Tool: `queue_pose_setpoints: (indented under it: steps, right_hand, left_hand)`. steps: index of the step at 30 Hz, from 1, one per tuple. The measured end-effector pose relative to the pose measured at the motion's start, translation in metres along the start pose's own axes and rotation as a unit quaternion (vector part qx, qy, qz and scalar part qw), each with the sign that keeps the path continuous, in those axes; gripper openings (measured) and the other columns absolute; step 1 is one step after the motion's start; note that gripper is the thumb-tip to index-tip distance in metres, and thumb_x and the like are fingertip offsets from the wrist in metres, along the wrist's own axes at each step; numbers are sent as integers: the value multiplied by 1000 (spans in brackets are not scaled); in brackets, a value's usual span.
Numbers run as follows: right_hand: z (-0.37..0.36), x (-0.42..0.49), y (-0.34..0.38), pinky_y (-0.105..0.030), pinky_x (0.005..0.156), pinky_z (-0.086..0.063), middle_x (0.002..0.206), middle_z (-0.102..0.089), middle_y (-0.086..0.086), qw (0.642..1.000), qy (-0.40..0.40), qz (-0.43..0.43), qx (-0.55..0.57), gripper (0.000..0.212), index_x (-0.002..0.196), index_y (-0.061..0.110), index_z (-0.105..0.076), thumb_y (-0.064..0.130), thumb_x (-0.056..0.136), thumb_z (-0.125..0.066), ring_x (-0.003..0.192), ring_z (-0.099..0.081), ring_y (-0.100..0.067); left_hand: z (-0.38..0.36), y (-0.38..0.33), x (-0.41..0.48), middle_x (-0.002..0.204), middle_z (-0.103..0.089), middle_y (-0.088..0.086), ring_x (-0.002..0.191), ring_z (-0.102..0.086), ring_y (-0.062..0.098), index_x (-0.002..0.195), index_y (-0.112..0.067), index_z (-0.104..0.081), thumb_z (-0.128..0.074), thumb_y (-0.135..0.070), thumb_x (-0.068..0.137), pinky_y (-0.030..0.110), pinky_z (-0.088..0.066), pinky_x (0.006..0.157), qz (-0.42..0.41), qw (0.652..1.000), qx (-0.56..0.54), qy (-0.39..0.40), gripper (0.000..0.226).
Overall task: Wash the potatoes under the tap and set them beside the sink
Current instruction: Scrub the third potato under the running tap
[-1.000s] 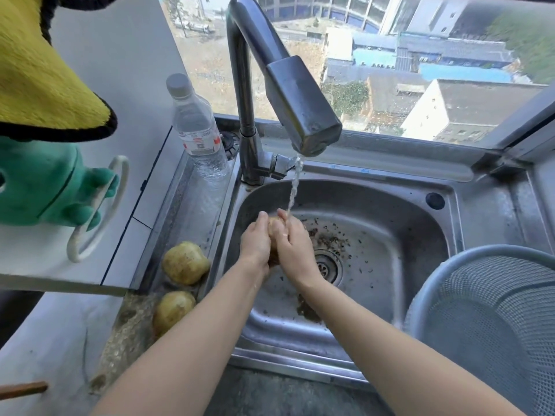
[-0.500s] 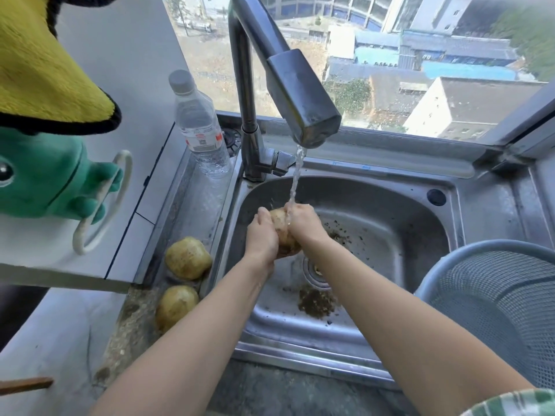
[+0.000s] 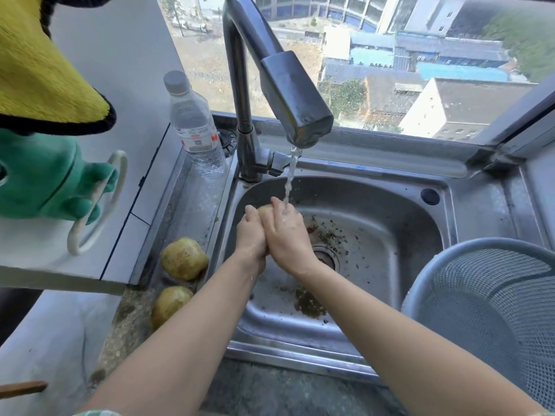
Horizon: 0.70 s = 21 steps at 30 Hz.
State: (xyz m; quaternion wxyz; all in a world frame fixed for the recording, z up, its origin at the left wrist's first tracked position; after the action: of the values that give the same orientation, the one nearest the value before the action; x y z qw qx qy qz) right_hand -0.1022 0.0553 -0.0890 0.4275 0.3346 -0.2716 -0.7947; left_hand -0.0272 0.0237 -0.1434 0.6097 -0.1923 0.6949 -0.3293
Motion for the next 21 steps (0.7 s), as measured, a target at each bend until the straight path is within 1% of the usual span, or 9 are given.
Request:
queue_pose_setpoints:
  steps: [2,3,6,8,11,15,18,19,21]
  right_hand:
    - [7,9,-18,-33,105,-36,135,-58,-15,989,-42,-61,128,41,132,6,-56,31,102,-41,128,-50,-29]
    - [7,14,-33,-36,100,-44,126,-64,-15,967,-39,-123,220,37,122,7,-62,33,100,-47,120,-58,-30]
    - [-15,9,-60,-43,87,-57,118,-70,-15,836,27,-288,467,42,119,10,-65,43,93,-59,102,-69,-30]
    - [-21,4,-55,-40,81,-59,113,-72,-15,809,46,-286,512,46,118,9,-65,45,90,-62,97,-71,-28]
    - [-13,3,-60,-40,78,-59,105,-71,-16,819,-31,-275,503,34,107,7,-66,37,93,-60,94,-70,-30]
    - [0,2,-56,-46,88,-57,100,-71,-12,887,-120,-204,397,32,99,12,-66,34,101,-42,98,-69,-29]
    - [2,0,-46,-25,78,-57,109,-65,-8,891,-97,-156,414,33,115,11,-62,20,104,-33,98,-64,-16]
    - [2,0,-41,-23,77,-55,113,-64,-8,887,-69,-143,433,32,120,12,-60,18,103,-33,99,-63,-15]
    - [-1,1,-34,-33,82,-56,118,-63,-10,879,-25,-131,457,30,120,14,-60,16,99,-39,107,-63,-22]
  left_hand:
    - [-3,0,-1,86,-70,10,79,-68,23,105,-10,-66,-24,-43,108,32,-55,60,-1,1000,8,14,54]
    - [-4,2,-3,92,-71,13,84,-70,25,110,-11,-66,-24,-44,107,35,-58,65,2,1000,10,17,53]
    - [-1,6,-6,120,-66,19,104,-68,32,134,-10,-54,-28,-51,104,45,-60,82,8,1000,-23,7,57]
    - [3,6,-8,126,-61,18,110,-65,32,138,-14,-46,-30,-56,102,50,-57,91,-7,999,-37,-7,58]
    - [-3,10,-16,126,-56,16,108,-64,33,131,-20,-43,-38,-72,86,49,-61,79,-24,999,30,8,70]
    - [-12,8,-22,114,-64,10,95,-68,24,126,-13,-45,-60,-54,90,36,-60,59,-60,995,68,37,57]
    - [-4,-4,-15,99,-64,10,74,-60,17,119,-10,-57,-54,-54,88,23,-46,45,-96,993,75,14,54]
    - [1,-6,-13,99,-64,10,76,-60,18,118,-14,-59,-50,-53,91,22,-43,45,-91,993,71,-2,49]
    - [9,-4,-8,105,-67,10,88,-64,25,116,-21,-62,-41,-55,92,22,-45,49,-68,995,63,-23,47]
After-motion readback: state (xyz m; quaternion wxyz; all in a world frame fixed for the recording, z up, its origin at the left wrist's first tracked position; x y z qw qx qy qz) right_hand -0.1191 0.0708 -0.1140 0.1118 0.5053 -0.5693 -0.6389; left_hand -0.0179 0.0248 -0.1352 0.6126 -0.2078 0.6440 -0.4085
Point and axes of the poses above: each hand's wrist, its own x-axis towards the middle knuckle, its own z-axis out of the back of the hand, y = z × x, the point moved 9 cm from there along x, towards the middle knuckle
